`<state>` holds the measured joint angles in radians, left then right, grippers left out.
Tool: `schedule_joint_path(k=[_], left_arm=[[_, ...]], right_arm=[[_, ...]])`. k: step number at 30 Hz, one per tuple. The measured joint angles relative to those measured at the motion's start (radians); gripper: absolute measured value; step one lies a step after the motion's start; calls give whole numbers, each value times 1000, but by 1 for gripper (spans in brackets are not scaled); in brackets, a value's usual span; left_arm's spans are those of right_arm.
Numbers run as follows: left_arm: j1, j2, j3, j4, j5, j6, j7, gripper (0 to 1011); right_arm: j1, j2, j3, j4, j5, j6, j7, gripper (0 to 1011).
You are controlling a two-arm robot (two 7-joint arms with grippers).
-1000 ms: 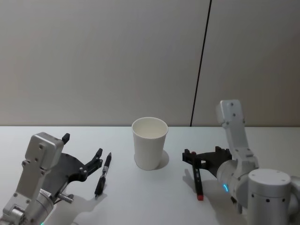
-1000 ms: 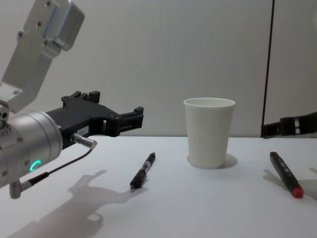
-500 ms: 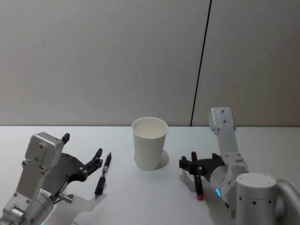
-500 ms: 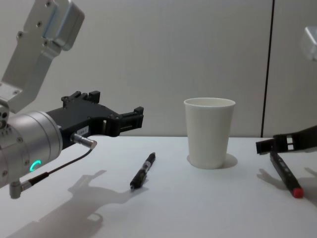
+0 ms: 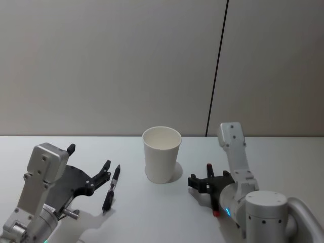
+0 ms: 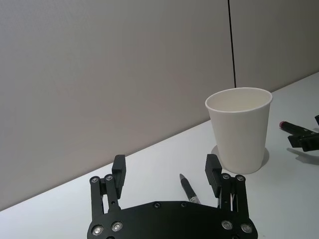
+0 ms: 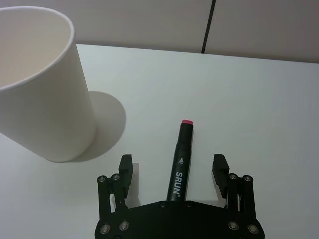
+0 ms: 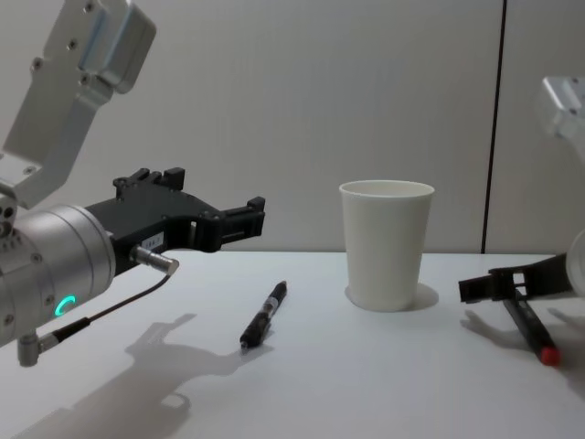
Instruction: Place the pen into the pen holder.
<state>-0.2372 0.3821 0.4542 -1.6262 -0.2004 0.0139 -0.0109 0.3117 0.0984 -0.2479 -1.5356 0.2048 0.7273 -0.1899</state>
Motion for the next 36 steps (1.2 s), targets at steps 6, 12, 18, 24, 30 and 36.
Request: schedule_joint_path(k=[6,12,18,24,30,36], left_arm=[[0,0,0,0,0,0,0,1003],[0,0,0,0,0,0,0,1003],[0,0,0,0,0,0,0,1003],[0,0,0,0,0,0,0,1003],[0,0,0,0,0,0,0,1003],[0,0,0,0,0,0,0,1003]], right_arm=[[7,-7,-4,20,-8,-13,4,1001],[11,-11,-8,34,-13,-20,9,1001],[14,-13,-9,41,-17,-25,11,1001],[16,-15,-10,46,-19,-27,12,1001],[17,-15,-11,49,-20,-29,13,1001],[17,-16,-12,51,-21,-30,14,1001]])
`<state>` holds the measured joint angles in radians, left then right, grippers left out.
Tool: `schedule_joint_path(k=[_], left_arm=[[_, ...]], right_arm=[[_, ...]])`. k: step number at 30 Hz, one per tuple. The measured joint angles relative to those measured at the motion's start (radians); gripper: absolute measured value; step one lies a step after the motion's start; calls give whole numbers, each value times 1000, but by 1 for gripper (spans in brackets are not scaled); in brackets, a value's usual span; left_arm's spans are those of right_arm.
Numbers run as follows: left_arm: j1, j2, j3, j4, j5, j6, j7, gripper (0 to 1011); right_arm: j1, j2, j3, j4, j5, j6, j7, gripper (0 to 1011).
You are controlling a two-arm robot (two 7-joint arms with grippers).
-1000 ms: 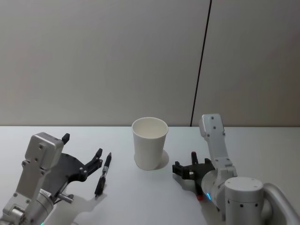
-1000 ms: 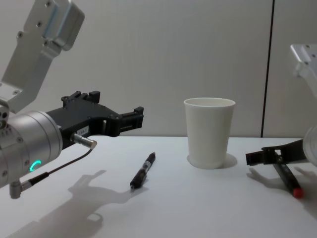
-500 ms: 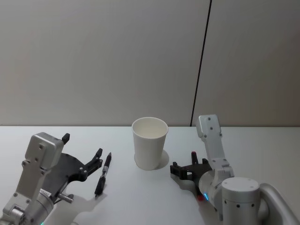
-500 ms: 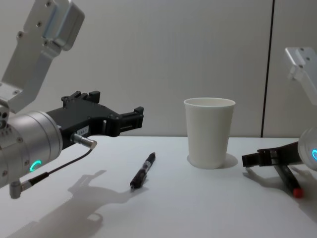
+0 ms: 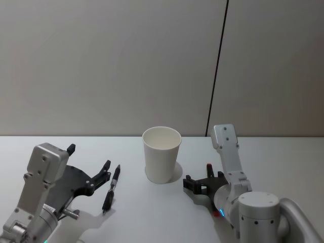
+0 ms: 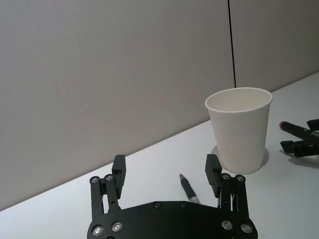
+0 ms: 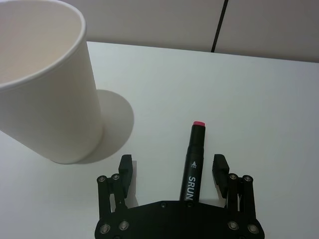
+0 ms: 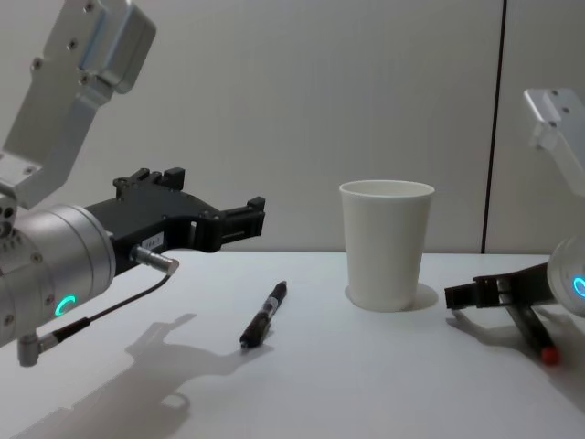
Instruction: Place the pen into the pen holder.
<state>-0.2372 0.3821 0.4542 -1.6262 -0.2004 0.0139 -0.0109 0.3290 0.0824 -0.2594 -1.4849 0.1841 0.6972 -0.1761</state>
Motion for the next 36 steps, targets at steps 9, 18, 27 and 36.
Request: schedule_joint_path(k=[9,18,27,36], left_arm=[[0,0,0,0,0,0,0,1003],[0,0,0,0,0,0,0,1003],[0,0,0,0,0,0,0,1003],[0,0,0,0,0,0,0,1004]], right_arm=[[0,0,0,2,-3,0,3,1001],[0,4,1,7,-7,-1,8,1001],[0,6,2,11,-10,-2,12,1001],[0,6,2,12,-12,-2,13,841]])
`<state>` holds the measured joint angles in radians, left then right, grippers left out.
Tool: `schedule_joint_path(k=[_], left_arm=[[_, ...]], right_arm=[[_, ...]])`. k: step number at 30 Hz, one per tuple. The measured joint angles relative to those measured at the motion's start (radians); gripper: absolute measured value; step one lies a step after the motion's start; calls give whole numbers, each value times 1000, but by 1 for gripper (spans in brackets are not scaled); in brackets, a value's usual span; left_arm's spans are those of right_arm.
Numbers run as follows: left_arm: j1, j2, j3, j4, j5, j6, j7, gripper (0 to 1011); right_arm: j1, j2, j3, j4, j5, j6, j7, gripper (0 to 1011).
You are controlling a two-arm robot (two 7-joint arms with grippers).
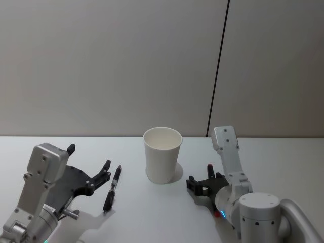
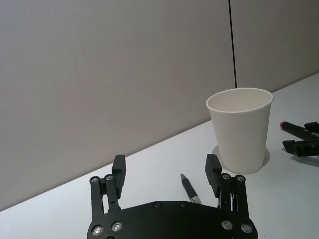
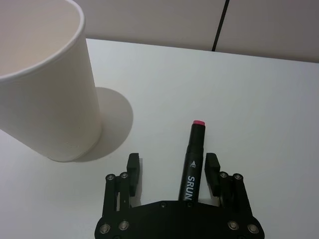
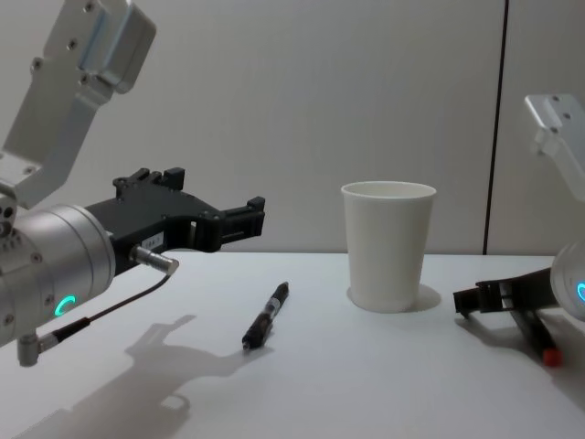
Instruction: Place the pen into the pen holder.
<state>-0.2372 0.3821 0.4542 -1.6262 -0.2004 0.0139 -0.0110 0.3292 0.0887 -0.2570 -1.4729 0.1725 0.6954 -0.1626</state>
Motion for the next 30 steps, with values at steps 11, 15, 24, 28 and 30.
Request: schedule_joint_path(k=[11,15,24,28,30], left_arm=[[0,0,0,0,0,0,0,1003],[0,0,0,0,0,0,0,1003],[0,0,0,0,0,0,0,1003],[0,0,0,0,0,0,0,1003],[0,0,0,0,0,0,0,1004]], right_arm=[[0,1,0,1,-1,0,0,652],[0,1,0,1,-1,0,0,598],[0,1,0,2,-2,1,0,527],[0,2,0,2,-2,1,0,485],[0,2,0,2,-2,2,0,463]])
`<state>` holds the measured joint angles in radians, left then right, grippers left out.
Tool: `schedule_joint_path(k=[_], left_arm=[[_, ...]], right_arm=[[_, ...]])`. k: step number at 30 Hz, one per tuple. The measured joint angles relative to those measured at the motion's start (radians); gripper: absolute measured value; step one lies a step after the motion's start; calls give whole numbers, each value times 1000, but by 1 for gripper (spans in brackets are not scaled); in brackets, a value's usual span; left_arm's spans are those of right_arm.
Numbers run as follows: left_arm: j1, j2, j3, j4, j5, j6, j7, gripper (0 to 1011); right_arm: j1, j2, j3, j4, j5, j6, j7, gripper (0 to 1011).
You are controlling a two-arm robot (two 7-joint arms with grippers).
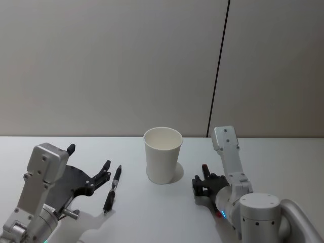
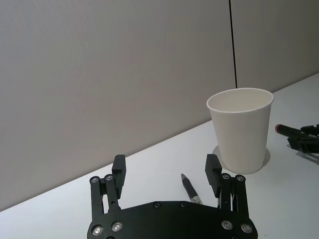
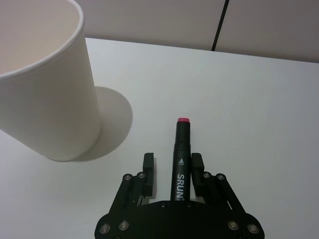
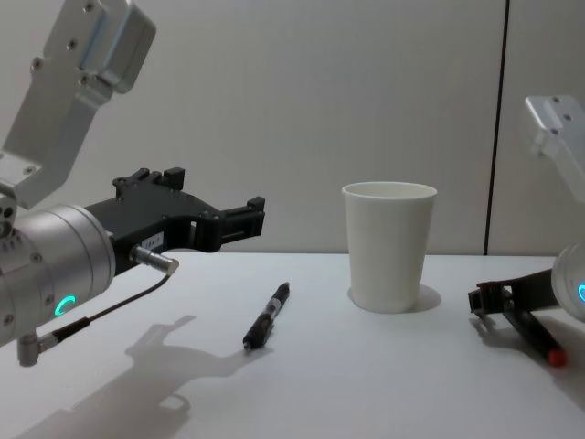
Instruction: Place the pen into the pen holder.
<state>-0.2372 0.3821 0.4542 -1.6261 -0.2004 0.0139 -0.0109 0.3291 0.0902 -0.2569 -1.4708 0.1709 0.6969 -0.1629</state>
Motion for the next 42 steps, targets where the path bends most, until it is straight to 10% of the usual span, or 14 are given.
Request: schedule_joint_path(k=[19,42], left_arm=[[0,0,0,0,0,0,0,1003],[0,0,0,0,0,0,0,1003]], right_arm=[[0,0,0,0,0,1,0,197],[0,0,0,0,0,1,0,186]])
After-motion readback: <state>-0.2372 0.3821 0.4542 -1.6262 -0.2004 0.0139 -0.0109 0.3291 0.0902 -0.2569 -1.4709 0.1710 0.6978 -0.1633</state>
